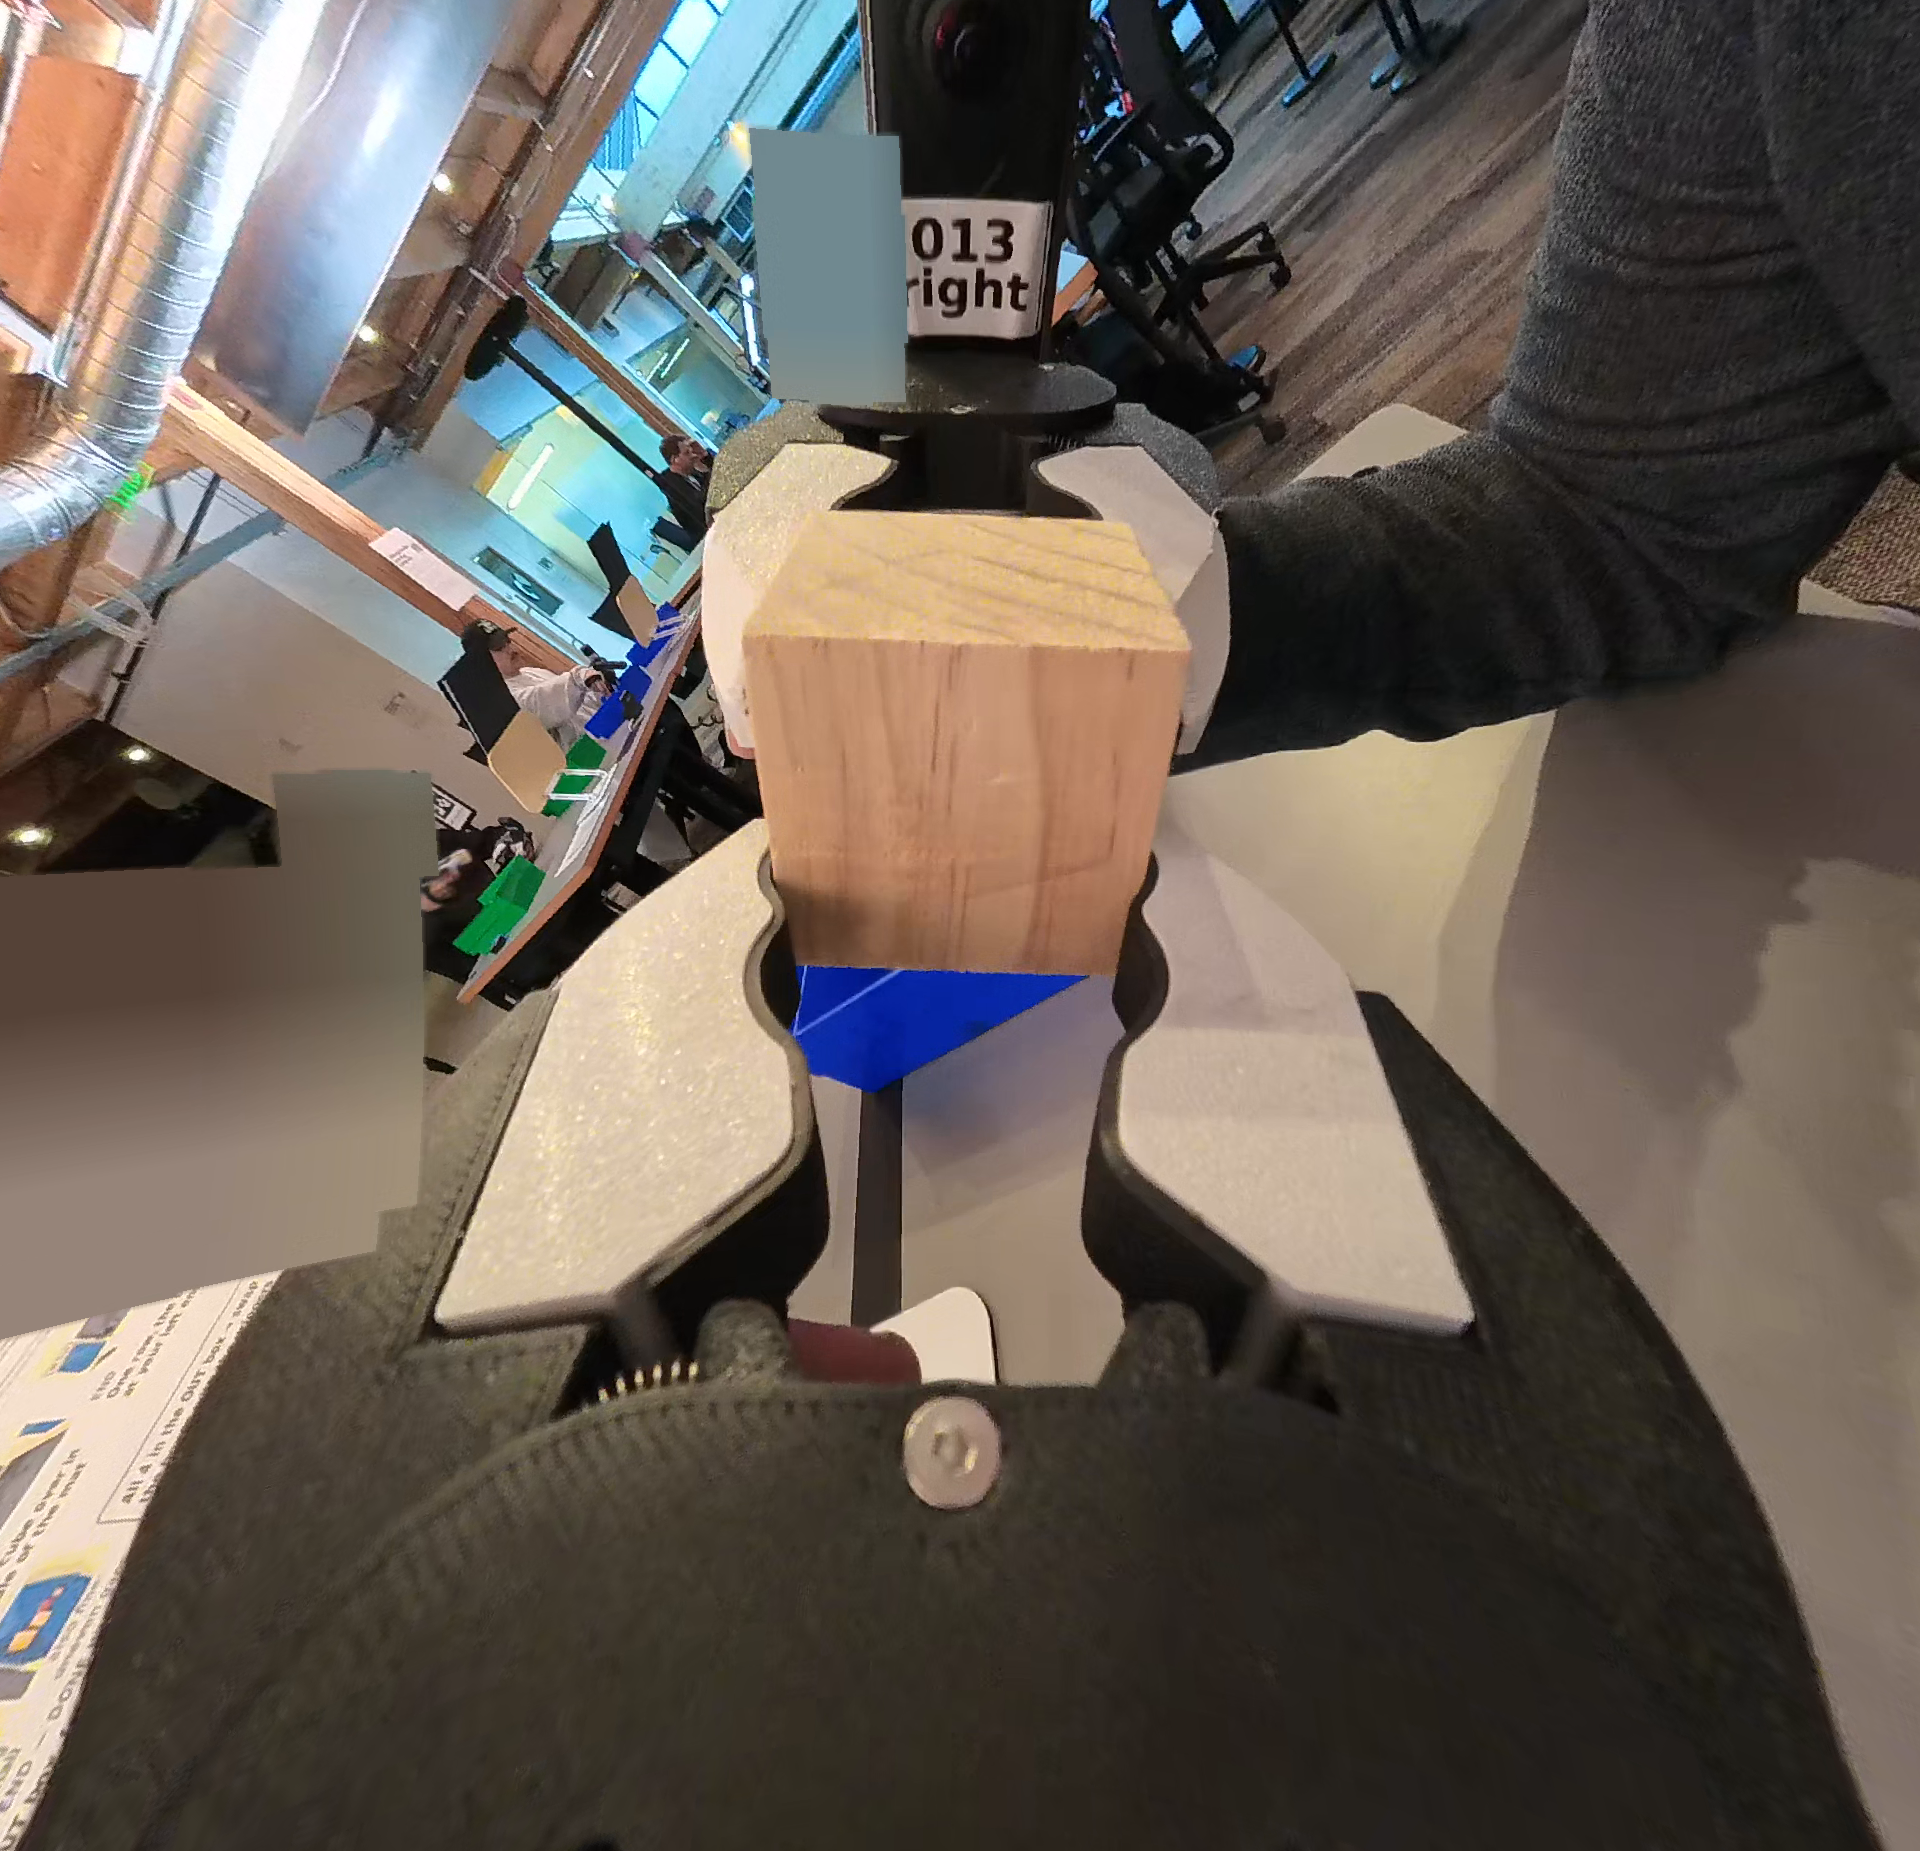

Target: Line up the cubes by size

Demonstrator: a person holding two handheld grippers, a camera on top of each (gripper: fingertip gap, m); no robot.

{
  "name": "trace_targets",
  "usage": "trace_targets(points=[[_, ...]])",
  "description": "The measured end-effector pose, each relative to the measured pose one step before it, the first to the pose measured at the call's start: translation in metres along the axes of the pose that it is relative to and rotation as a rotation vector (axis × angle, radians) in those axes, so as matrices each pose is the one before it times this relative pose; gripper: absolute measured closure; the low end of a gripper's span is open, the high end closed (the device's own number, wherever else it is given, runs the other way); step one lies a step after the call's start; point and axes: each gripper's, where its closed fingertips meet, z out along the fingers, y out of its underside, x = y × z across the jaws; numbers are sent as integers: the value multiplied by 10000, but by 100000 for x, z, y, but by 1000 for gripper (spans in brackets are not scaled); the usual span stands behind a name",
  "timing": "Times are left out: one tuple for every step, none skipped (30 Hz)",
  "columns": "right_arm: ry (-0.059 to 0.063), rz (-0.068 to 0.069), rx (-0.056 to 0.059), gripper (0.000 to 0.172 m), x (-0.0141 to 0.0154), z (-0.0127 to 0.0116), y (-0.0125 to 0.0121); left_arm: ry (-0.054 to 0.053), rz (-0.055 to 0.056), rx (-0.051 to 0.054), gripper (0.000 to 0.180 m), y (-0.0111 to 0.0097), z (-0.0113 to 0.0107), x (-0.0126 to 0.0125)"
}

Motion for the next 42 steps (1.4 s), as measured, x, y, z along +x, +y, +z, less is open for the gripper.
trace_targets(points=[[4,7,38,114,17,-30,-46,-7,-5,30,122,-78,-14,-16],[-1,8,18,114,7,-19,-37,-4,-1,4,122,-53,-28,-6],[6,7,24,114,12,-5,-36,-11,13,-21,122,-26,-17,-12],[4,-6,30,114,-2,5,-50,-7,16,-11,122,-44,-15,-3],[0,-7,27,114,-20,6,-45,-1,15,6,122,-47,-28,6],[7,-1,13,114,4,12,-23,-7,10,8,122,-24,-35,-9],[16,5,3,114,19,15,-16,-16,7,-3,122,-8,-30,-23],[18,-10,-2,114,5,17,-9,-17,10,2,122,0,-21,-27],[4,-10,-10,114,1,9,1,4,-2,-10,122,28,11,2],[-1,1,-22,113,-5,6,27,0,5,-37,122,68,16,-4],[9,-12,-24,114,3,5,43,-10,7,-35,122,56,3,-21],[12,-2,-7,114,12,5,18,-16,1,-9,122,10,-20,-17],[4,10,8,114,12,3,-10,-10,-4,-8,122,-6,-22,-19],[18,-4,6,114,21,14,2,-28,18,-31,122,20,-46,-38],[9,-7,-2,114,-4,4,-3,-20,21,-26,122,1,-50,-16],[16,-9,20,113,21,-11,-47,-25,5,-15,122,-20,-61,-44],[9,19,22,114,13,-16,-42,-17,0,-3,122,-42,-56,-23],[2,3,16,114,3,-17,-34,-13,10,8,122,-53,-38,-16],[9,-11,8,114,9,-7,-35,-22,18,-35,122,16,-12,-14],[7,-2,-1,114,1,-14,-24,-13,13,-42,122,31,-31,-17],[3,-1,7,114,-4,-2,-18,-1,-5,6,122,-22,-34,-5],[13,4,21,113,15,18,-41,-4,-17,15,122,-20,-38,-25],[8,5,13,114,-2,3,-26,-1,-7,-4,122,6,-22,-8],[1,0,16,114,-1,2,-22,4,-5,-13,122,25,-27,4],[-6,17,6,114,1,-2,-1,7,-13,-4,122,12,-18,0],[9,1,15,114,9,-2,-8,-8,-5,-14,122,11,-11,-14],[15,-7,21,114,6,-1,-32,-12,2,-6,122,19,-31,-24],[-3,10,16,114,5,-20,-35,4,-3,5,122,-5,-51,2],[12,-1,14,114,11,-15,-39,-16,-9,15,122,-19,-73,-40],[17,4,14,114,32,-34,-21,-17,-16,26,122,-34,-84,-48],[13,15,34,113,25,-29,-56,-19,-4,-1,122,1,-52,-40],[1,23,25,113,19,-32,-29,-13,11,-25,122,21,-45,-23],[15,-1,7,114,30,-16,-15,-28,4,-9,122,5,-44,-39],[19,2,9,114,25,-25,-12,-18,-7,-3,122,0,-45,-35],[15,2,18,114,19,-15,-38,-15,6,-24,122,54,-51,-27],[16,-2,8,114,30,-32,-34,-26,1,-24,122,51,-94,-54],[27,-6,-10,114,41,-35,-2,-31,-18,5,123,14,-89,-73],[34,-5,27,114,46,-28,-55,-32,-13,38,123,-42,-38,-71],[5,17,37,114,14,-26,-61,9,-11,36,123,-56,11,16],[-9,4,24,114,-15,-20,-48,19,2,1,123,6,34,38],[2,-8,-14,114,-6,-4,5,-9,10,-28,123,56,22,-17],[24,-23,-25,114,29,-3,29,-13,-7,-22,123,61,-18,-30]])
